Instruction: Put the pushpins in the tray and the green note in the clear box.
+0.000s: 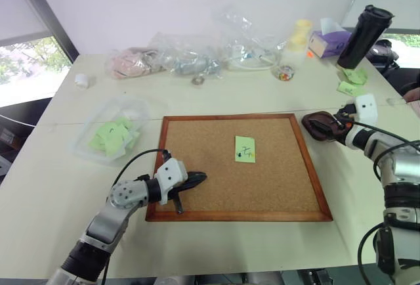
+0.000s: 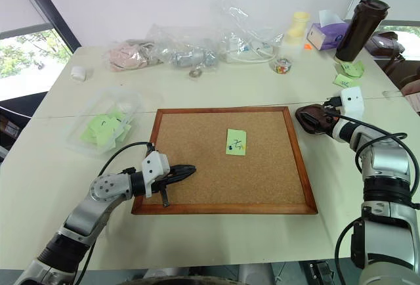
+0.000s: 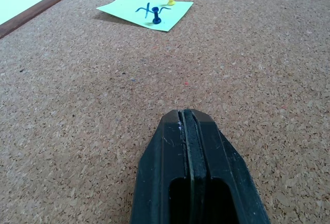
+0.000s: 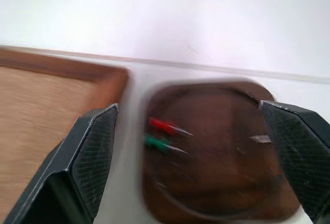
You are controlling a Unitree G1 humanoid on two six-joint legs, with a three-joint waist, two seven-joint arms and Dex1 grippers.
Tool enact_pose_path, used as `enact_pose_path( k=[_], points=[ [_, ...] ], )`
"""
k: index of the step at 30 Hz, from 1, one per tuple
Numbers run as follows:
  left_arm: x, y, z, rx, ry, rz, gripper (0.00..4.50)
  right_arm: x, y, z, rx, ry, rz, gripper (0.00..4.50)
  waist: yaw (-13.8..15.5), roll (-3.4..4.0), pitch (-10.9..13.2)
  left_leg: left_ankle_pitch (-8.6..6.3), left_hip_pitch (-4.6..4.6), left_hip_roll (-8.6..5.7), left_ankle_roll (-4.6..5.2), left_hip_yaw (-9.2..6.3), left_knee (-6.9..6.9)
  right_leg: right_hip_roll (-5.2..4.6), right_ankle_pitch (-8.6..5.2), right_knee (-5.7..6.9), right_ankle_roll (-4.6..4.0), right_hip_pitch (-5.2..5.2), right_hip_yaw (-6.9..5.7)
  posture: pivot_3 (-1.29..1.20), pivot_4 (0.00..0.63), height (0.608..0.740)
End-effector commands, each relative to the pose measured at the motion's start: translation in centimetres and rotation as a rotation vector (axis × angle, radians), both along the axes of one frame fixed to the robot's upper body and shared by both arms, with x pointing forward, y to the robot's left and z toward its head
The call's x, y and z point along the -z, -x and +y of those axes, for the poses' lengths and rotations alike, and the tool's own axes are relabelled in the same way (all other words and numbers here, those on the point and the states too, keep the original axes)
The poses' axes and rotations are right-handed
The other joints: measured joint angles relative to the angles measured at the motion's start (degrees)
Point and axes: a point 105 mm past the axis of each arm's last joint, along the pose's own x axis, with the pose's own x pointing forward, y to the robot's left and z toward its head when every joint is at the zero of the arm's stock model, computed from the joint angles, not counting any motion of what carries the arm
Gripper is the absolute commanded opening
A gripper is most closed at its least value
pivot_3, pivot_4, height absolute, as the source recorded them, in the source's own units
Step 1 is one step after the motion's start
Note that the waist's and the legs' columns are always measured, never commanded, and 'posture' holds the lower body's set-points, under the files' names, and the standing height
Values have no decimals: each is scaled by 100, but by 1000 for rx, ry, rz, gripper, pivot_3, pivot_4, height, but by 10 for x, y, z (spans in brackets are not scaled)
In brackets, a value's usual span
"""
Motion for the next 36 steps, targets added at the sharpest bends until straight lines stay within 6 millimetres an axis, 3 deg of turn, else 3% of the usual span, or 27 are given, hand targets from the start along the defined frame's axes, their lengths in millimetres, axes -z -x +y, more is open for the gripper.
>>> enact_pose_path(
  k=[1, 6, 10, 17, 26, 28, 31, 36],
  points=[
    [35, 8, 13, -38, -95, 127, 0, -30, 15, 31, -169, 3, -67, 4460, 5, 0, 0, 0, 0, 0, 0, 0, 0, 0, 0, 0, 0, 0, 1, 0, 150, 740],
    [34, 6, 12, -31, -95, 125, 0, -18, 40, 86, -385, 41, -24, 4460, 9, -1, -1, -1, -1, 2, 1, -3, 0, 0, 0, -3, 0, 1, 1, 0, 150, 740],
    [33, 5, 13, -31, -97, 122, 0, 1, 51, 110, -462, 74, 17, 4460, 10, -4, 0, -1, -1, 2, 1, -4, 0, 0, 0, -3, 0, 1, 0, 0, 150, 740],
    [32, 6, 17, -40, -101, 123, 0, 22, 59, 135, -550, 85, 46, 4460, 8, -5, 1, -1, 0, 2, 1, -3, 0, 1, 0, -4, 0, 0, -1, 0, 150, 740],
    [32, 8, 17, -50, -103, 127, 0, 35, 54, 145, -570, 119, 46, 4460, 0, -7, 2, -1, 0, 3, 1, -4, -2, 2, 0, -4, 0, -1, -1, 0, 150, 740],
    [32, 8, 17, -51, -103, 127, 0, 37, 52, 147, -580, 126, 47, 3972, 2, -7, 2, -1, 0, 3, 1, -4, -2, 2, 0, -4, 0, -1, -1, 0, 150, 740],
    [32, 8, 18, -56, -103, 126, 0, 39, 50, 147, -581, 144, 41, 2801, 0, -7, 2, -1, 0, 3, 1, -4, -2, 3, 0, -4, 0, -1, -2, 0, 150, 740],
    [32, 9, 19, -60, -104, 127, 0, 40, 49, 148, -586, 147, 38, 2801, 1, -7, 2, -1, 0, 3, 1, -4, -3, 2, 0, -4, 0, -1, -2, 0, 150, 740]
  ],
)
